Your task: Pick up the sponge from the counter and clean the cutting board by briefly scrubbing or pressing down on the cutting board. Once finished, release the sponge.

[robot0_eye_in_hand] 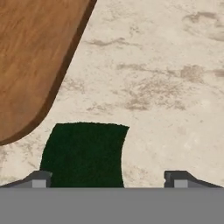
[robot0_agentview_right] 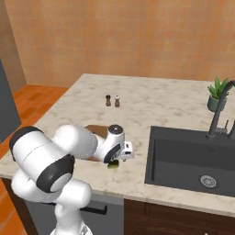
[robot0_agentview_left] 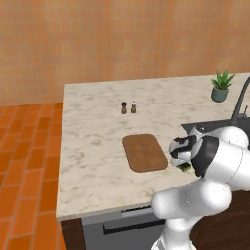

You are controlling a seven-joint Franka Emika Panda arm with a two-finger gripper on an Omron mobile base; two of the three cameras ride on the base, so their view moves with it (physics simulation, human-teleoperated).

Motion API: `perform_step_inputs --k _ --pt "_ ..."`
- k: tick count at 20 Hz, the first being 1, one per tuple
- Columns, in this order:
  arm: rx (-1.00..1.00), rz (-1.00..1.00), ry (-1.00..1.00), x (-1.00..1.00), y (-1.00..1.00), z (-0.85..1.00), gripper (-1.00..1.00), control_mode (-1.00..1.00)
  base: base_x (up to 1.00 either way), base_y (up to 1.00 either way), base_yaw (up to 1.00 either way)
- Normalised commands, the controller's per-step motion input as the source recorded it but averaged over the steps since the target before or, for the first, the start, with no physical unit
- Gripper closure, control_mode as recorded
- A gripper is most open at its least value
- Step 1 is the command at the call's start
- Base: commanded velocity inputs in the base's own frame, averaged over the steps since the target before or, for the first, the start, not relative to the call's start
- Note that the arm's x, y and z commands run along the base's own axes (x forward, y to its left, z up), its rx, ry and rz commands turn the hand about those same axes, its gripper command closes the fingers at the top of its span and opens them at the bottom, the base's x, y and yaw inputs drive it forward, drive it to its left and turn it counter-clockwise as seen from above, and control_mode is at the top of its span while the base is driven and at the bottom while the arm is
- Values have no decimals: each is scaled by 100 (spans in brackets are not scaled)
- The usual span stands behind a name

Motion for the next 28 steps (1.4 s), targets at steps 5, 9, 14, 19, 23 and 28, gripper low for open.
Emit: perform_step_inputs --k 5,9,14,19,23,28 --pt "8 -7 -2 0 4 70 -100 -100 0 0 0" --pt "0 5 0 -40 -60 -90 -100 -100 0 0 0" --pt "0 -4 2 -7 10 -100 -100 -100 0 0 0" --pt "0 -4 1 0 48 -94 -100 -100 0 0 0" --pt "9 -5 1 -2 47 -88 -100 -100 0 0 0" --pt "8 -8 -3 7 69 -56 -100 -100 0 0 0"
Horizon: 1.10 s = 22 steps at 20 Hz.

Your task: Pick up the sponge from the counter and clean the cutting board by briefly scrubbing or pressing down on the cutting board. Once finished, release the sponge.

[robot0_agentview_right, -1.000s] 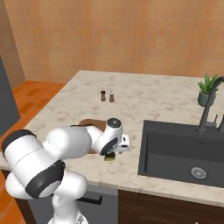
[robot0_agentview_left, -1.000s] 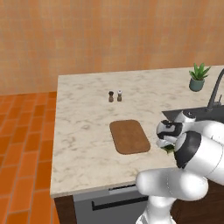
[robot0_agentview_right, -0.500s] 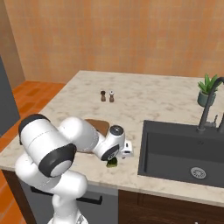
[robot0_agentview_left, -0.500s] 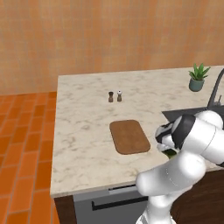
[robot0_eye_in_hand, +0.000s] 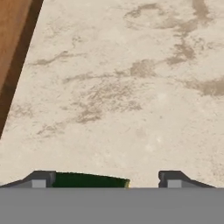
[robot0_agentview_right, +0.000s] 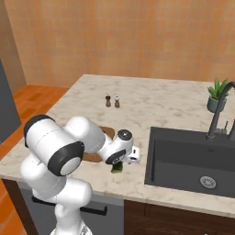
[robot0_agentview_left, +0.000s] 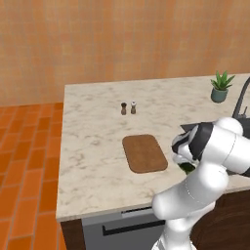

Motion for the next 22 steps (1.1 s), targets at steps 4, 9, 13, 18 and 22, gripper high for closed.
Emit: perform_step_inputs --k 4,9,13,18,22 --pt "-4 -11 -6 43 78 -41 -100 -100 0 0 0" --pt "-20 -9 -12 34 37 -51 -100 -100 0 0 0" --pt "0 -10 -41 -24 8 71 -100 -100 0 0 0" --pt "0 -7 -44 -47 35 100 -100 -100 0 0 0" --pt "0 -7 -35 -47 31 100 -100 -100 0 0 0"
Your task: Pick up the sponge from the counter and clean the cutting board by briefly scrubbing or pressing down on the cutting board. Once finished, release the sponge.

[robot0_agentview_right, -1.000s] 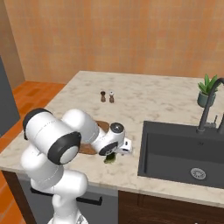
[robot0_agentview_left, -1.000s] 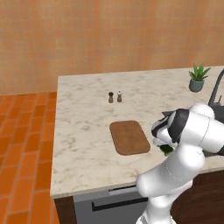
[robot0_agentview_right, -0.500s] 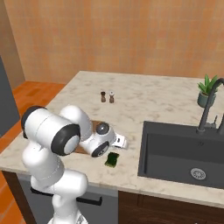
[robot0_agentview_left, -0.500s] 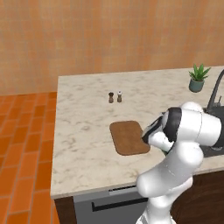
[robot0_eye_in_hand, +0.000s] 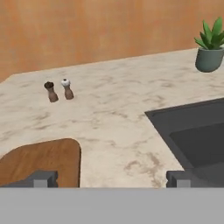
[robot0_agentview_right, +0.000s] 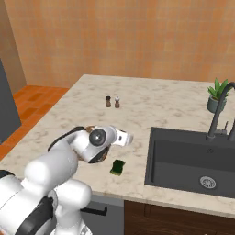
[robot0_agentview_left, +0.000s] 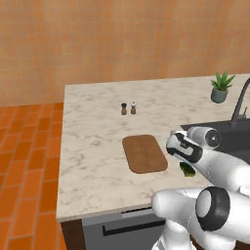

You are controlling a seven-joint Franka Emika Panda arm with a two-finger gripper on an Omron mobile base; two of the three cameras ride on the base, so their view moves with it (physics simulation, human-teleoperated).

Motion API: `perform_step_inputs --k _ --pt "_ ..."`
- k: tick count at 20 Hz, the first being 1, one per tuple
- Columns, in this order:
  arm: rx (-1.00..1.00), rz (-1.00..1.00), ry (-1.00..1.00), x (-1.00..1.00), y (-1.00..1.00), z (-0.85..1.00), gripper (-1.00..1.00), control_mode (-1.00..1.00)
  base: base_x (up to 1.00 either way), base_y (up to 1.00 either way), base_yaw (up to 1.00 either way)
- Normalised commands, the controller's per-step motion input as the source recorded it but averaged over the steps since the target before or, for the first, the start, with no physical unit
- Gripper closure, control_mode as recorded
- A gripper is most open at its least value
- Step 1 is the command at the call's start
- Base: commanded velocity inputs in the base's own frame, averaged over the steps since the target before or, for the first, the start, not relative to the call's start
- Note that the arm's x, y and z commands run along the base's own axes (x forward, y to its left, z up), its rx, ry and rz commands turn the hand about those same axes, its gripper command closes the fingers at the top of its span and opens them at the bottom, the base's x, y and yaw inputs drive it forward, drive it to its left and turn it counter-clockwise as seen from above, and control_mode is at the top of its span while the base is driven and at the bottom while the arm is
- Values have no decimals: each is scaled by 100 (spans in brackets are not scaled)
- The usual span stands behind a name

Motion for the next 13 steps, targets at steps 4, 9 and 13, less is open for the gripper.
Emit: perform_step_inputs --k 4,9,13 --pt "0 -1 -7 -38 8 100 -100 -100 0 0 0" --pt "-3 6 4 -82 11 100 -100 -100 0 0 0" --pt "-19 32 6 -100 84 100 -100 -100 0 0 0"
